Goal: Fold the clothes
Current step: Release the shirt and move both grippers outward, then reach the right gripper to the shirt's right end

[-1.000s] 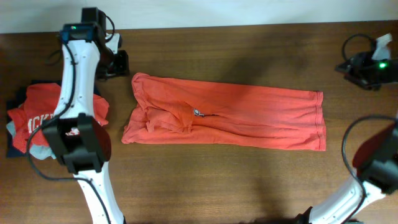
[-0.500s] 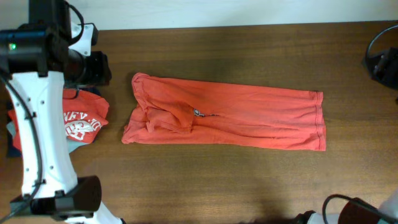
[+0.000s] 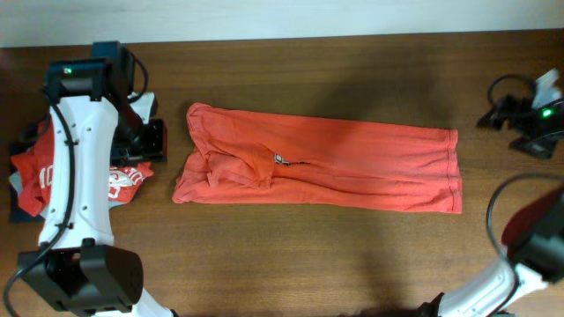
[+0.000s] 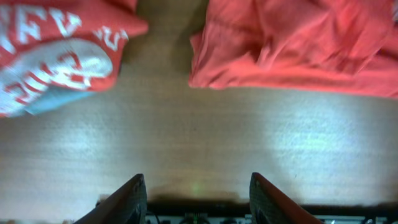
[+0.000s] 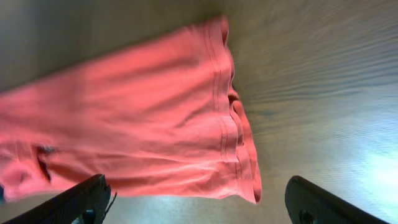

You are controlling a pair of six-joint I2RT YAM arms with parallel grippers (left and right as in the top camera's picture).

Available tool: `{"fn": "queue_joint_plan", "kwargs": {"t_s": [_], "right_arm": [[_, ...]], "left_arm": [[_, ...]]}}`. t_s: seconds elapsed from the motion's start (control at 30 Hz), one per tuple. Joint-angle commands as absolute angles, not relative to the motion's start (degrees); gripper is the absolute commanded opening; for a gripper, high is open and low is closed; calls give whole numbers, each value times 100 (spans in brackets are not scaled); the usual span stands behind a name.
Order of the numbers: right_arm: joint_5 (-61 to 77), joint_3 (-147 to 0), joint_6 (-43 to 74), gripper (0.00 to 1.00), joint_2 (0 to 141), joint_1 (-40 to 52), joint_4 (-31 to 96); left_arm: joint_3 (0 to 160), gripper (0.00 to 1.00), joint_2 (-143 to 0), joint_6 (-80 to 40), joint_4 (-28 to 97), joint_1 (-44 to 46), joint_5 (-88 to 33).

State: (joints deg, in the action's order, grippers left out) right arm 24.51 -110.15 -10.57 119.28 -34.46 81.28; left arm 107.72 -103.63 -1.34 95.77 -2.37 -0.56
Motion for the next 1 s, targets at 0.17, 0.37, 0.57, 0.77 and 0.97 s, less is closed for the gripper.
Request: {"fn": "queue_joint_plan", "kwargs": {"t_s": [0.17, 0.37, 0.57, 0.77, 0.97], "right_arm": [[3286, -10980, -2228, 93, 13253, -3721, 8466], [3127, -10969, -2231, 91, 13880, -3745, 8617], [3122, -10731, -2399, 87, 14011, -3708, 8460], [3079, -10224, -2399, 86, 14011, -3400, 8219], [2858, -10099, -2394, 76, 14011, -3000, 8206]], "left_arm": [[10678, 56, -10311, -196, 9395, -239, -21], [10678, 57, -10311, -193, 9244, -239, -21], [10678, 58, -10311, -193, 9244, -239, -21], [10678, 58, -10311, -191, 9218, -239, -21], [10678, 58, -10311, -167, 9168, -239, -19]]}}
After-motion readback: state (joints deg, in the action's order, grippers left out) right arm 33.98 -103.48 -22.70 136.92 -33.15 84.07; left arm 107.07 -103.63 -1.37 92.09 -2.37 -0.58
